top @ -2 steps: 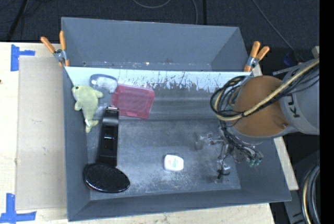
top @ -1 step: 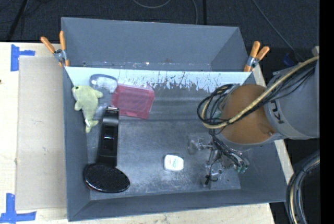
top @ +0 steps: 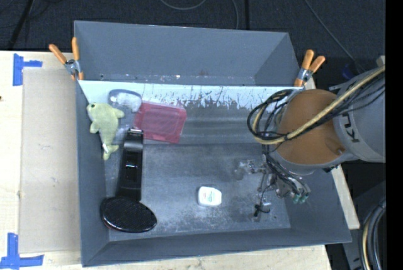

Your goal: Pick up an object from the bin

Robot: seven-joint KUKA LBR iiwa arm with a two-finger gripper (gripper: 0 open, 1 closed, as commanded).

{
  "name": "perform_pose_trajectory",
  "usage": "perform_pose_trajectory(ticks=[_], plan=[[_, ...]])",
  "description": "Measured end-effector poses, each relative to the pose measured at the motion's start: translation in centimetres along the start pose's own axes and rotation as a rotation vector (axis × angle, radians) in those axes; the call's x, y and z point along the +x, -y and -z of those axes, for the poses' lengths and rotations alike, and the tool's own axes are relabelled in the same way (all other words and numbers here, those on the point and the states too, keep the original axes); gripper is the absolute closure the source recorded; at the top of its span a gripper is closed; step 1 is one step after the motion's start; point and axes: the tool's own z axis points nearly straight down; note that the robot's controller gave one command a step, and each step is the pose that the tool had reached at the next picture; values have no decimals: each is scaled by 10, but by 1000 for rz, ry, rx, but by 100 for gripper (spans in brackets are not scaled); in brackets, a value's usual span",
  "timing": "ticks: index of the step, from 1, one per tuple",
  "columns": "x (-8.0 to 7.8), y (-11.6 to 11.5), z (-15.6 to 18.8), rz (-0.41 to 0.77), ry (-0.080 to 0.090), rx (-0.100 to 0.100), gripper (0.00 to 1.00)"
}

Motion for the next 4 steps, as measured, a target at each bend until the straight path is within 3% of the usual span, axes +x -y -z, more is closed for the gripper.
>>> perform_pose_trajectory(ticks=[1,2,3,4], plan=[[8,-7,25,119,15,3,0],[11,-40,-3,143,2,3,0],[10,-81,-14,75,3,-3,0],[10,-81,-19,185,7,1,0]])
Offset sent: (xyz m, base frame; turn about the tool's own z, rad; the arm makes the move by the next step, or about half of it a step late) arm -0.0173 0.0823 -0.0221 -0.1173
